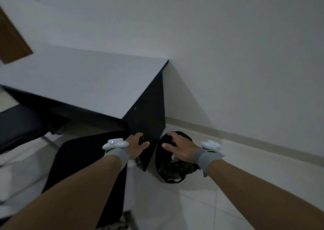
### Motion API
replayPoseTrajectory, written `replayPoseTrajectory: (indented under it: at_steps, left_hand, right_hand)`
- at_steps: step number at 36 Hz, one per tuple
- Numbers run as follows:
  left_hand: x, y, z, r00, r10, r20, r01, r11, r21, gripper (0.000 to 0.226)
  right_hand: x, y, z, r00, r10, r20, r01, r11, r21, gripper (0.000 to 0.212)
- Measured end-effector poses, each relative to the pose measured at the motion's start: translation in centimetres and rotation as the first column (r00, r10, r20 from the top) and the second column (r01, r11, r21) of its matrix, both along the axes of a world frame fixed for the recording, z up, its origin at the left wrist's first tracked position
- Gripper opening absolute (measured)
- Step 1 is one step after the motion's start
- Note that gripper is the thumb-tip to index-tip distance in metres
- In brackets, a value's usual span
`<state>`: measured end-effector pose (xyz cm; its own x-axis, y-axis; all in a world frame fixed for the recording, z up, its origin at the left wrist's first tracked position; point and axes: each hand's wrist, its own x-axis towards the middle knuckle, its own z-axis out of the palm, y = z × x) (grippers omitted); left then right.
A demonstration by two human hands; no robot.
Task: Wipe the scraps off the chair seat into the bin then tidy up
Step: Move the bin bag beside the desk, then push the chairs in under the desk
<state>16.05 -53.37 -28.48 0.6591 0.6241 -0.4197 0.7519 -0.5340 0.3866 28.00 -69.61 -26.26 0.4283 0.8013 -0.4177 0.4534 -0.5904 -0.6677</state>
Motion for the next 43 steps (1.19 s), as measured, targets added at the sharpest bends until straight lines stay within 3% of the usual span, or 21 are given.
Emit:
replayPoseTrajectory:
  at_steps: [2,5,6,11,17,21,24,27,30,38,43]
  left_hand:
    - [-5.6,-2.0,4.9,0.998,0.059,-0.001,-0.059,0.998,0.018,0.065]
    - [-8.4,-2.8,7.4,0.999,0.043,0.007,-0.043,0.999,0.032,0.069]
    - [-13.0,-2.7,10.7,0.995,0.096,0.021,-0.097,0.994,0.059,0.07]
    - [-17.2,-1.5,12.7,0.99,0.128,-0.059,-0.125,0.991,0.053,0.072]
    - [-29.9,-0.5,16.5,0.972,0.215,-0.092,-0.205,0.973,0.105,0.067]
    - [-39.2,0.2,18.4,0.977,0.197,-0.084,-0.192,0.979,0.068,0.058]
    - [-43.7,1.2,19.1,0.99,0.04,-0.134,-0.025,0.993,0.113,0.059]
    - [-44.6,1.5,18.4,0.979,-0.047,-0.2,0.099,0.961,0.257,0.07]
    - [-44.2,2.5,17.5,0.988,-0.043,-0.148,0.09,0.941,0.327,0.061]
    - [-43.6,5.4,16.5,0.982,-0.019,-0.185,0.086,0.928,0.362,0.047]
    - [-44.2,8.0,16.2,0.983,-0.024,-0.183,0.092,0.924,0.371,0.043]
  right_hand:
    - [-4.6,-0.8,4.6,0.994,0.109,0.008,-0.109,0.994,0.0,0.073]
    - [-7.1,-0.7,7.6,0.98,0.195,0.037,-0.195,0.981,0.007,0.075]
    - [-10.6,-0.1,11.2,0.964,0.26,0.057,-0.262,0.965,0.011,0.076]
    - [-13.4,1.6,13.2,0.955,0.295,0.038,-0.296,0.955,0.012,0.086]
    - [-24.4,3.4,15.5,0.91,0.408,-0.07,-0.411,0.911,-0.027,0.106]
    - [-31.9,4.9,15.9,0.862,0.507,0.002,-0.504,0.857,-0.11,0.096]
    - [-34.6,5.5,15.6,0.861,0.494,0.119,-0.478,0.868,-0.137,0.08]
    - [-34.6,5.2,15.3,0.872,0.45,0.195,-0.43,0.892,-0.137,0.065]
    - [-34.8,5.7,14.9,0.864,0.431,0.262,-0.398,0.902,-0.17,0.063]
    - [-35.2,7.2,14.3,0.837,0.417,0.354,-0.371,0.909,-0.191,0.058]
    - [-35.8,9.4,14.2,0.846,0.442,0.297,-0.393,0.895,-0.213,0.058]
